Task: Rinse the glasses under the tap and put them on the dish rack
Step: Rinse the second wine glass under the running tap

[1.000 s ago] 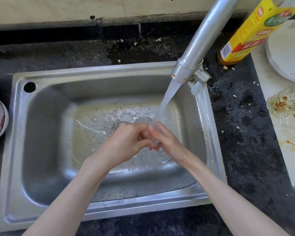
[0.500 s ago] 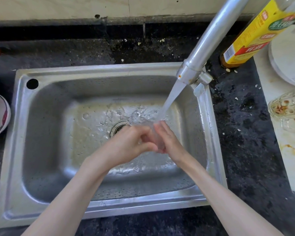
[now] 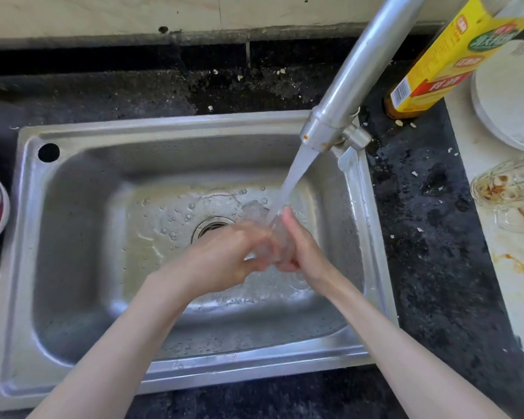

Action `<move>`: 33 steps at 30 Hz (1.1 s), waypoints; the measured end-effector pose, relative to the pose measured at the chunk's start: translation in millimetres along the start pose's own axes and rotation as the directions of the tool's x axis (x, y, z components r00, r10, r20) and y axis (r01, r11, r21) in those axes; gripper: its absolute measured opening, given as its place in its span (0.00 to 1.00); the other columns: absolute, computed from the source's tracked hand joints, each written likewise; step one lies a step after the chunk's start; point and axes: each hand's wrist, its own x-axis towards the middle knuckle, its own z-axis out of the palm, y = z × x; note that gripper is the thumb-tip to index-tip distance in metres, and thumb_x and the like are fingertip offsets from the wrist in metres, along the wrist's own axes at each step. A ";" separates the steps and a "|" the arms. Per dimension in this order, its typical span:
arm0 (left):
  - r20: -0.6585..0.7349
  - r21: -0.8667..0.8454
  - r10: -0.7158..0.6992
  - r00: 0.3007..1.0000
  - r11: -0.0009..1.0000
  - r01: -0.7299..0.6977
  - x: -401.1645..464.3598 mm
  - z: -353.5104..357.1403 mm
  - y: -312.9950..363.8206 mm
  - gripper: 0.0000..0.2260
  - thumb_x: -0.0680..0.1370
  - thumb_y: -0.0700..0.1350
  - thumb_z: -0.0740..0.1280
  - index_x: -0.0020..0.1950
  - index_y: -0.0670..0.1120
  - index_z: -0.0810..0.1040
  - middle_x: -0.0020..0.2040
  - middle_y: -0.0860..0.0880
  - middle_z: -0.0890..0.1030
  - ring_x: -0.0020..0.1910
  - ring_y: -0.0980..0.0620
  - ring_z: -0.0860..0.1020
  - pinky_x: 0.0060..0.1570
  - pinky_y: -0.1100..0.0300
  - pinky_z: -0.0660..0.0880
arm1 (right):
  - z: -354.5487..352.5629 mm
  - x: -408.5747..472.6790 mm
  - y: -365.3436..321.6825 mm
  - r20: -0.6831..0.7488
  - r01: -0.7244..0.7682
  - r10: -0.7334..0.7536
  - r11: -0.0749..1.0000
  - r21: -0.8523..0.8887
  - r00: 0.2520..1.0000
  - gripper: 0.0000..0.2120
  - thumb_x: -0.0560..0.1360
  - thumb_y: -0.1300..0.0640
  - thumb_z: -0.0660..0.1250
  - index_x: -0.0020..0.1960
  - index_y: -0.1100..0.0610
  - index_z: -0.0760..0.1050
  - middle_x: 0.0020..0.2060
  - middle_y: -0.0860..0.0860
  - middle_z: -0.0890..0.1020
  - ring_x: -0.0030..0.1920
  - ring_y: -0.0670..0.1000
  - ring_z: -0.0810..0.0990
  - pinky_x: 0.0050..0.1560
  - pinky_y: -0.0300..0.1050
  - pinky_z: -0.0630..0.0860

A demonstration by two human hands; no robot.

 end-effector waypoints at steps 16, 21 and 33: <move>-0.014 0.131 0.120 0.993 0.984 -0.117 0.2 -2.2 -11.7 0.07 0.70 0.38 0.72 0.45 0.49 0.81 0.43 0.57 0.78 0.44 0.57 0.76 0.46 0.59 0.72 | -2.1 -1.0 -7.4 0.093 -0.129 0.127 0.992 0.014 0.987 0.33 0.76 0.36 0.39 0.37 0.49 0.79 0.21 0.48 0.73 0.21 0.44 0.68 0.21 0.32 0.59; -0.240 -0.161 -0.114 0.964 0.984 0.076 -3.7 -2.1 -17.3 0.11 0.66 0.36 0.75 0.33 0.49 0.77 0.34 0.57 0.78 0.38 0.62 0.75 0.39 0.74 0.67 | -1.4 -1.4 -1.2 0.018 -0.045 0.046 0.997 -0.062 0.999 0.20 0.77 0.38 0.54 0.54 0.53 0.71 0.32 0.47 0.74 0.30 0.45 0.68 0.31 0.37 0.63; -0.252 -0.713 -0.282 0.926 0.701 0.020 -3.2 19.9 -25.7 0.16 0.69 0.60 0.66 0.41 0.47 0.76 0.44 0.52 0.76 0.44 0.53 0.74 0.46 0.57 0.68 | 11.6 -3.5 -10.2 0.341 -0.408 0.293 0.847 0.340 0.893 0.30 0.77 0.33 0.44 0.61 0.54 0.70 0.35 0.51 0.72 0.22 0.42 0.64 0.17 0.32 0.54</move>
